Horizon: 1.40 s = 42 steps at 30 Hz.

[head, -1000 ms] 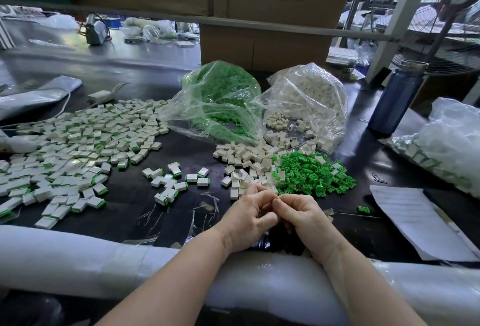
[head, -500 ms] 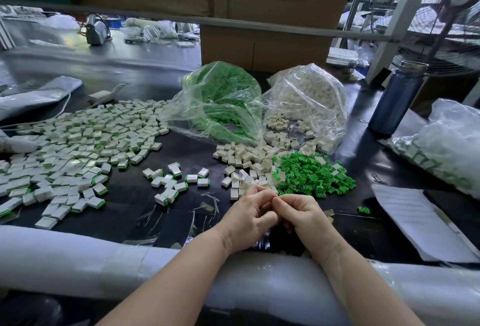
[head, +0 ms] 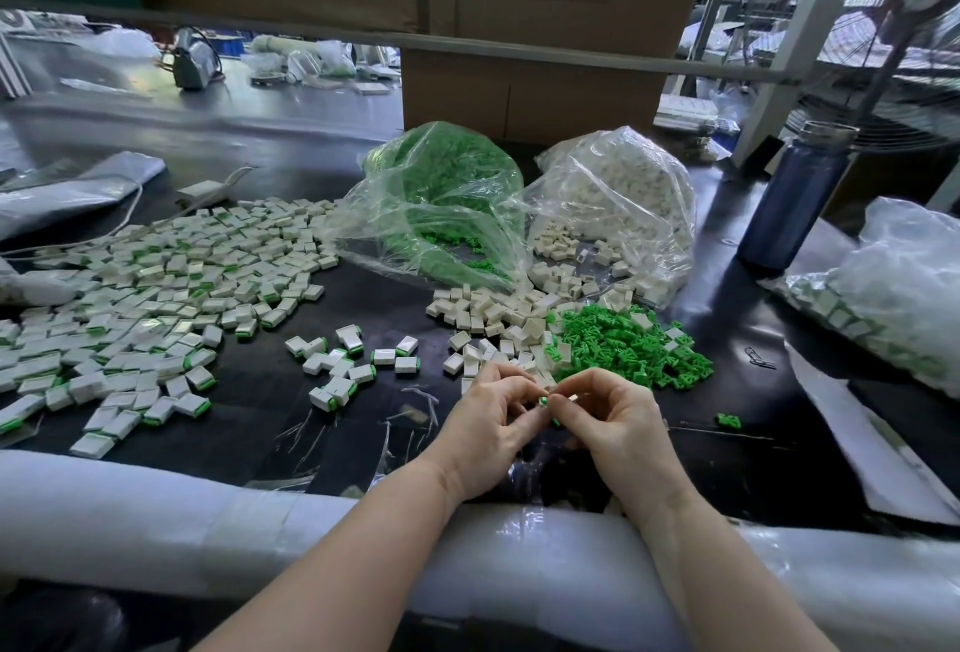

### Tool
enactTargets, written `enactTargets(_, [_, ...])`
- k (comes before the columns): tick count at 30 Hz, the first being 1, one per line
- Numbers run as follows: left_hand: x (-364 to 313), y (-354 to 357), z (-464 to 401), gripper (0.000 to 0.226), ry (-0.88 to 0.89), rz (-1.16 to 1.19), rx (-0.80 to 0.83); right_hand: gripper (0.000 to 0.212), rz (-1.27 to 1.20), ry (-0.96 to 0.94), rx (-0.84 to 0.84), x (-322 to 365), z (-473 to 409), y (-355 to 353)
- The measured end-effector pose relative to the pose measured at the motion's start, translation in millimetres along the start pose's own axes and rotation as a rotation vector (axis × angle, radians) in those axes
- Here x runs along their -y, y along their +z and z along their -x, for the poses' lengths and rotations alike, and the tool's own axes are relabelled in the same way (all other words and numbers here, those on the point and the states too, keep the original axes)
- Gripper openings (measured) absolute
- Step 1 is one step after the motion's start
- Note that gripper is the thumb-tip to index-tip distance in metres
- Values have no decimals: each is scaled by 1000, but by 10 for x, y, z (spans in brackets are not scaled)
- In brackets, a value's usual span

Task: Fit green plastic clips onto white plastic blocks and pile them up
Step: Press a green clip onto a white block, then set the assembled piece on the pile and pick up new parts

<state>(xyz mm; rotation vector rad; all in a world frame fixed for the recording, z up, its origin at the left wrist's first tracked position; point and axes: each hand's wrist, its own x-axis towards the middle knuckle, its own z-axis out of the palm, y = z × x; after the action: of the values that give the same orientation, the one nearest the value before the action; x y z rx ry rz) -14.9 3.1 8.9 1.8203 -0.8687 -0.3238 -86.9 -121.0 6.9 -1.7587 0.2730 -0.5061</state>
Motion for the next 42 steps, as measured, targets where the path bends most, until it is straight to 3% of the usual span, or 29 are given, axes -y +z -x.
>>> enactTargets(10, [3, -2, 13, 11, 37, 26, -56, 13, 131, -4, -67, -5, -23, -8])
enactTargets(14, [52, -38, -6, 22, -35, 59, -243, 17, 118, 10, -194, -30, -43, -58])
enactTargets(18, [127, -102, -49, 22, -153, 143, -557, 15, 158, 31, -240, -63, -54, -68])
enactTargets(23, [199, -215, -84, 26, -256, 0, -796, 16, 220, 43, -301, -98, -62, -77])
enactTargets(32, [208, -177, -82, 36, -384, -289, -612, 10, 421, 99, -274, -113, -70, -79])
enactTargets(38, [158, -143, -49, 49, -348, -398, -586, 8, 567, 91, -220, -61, -28, -42])
enactTargets(42, [131, -100, -19, 25, -261, -480, -597, 18, 657, 112, -188, -14, -11, -8])
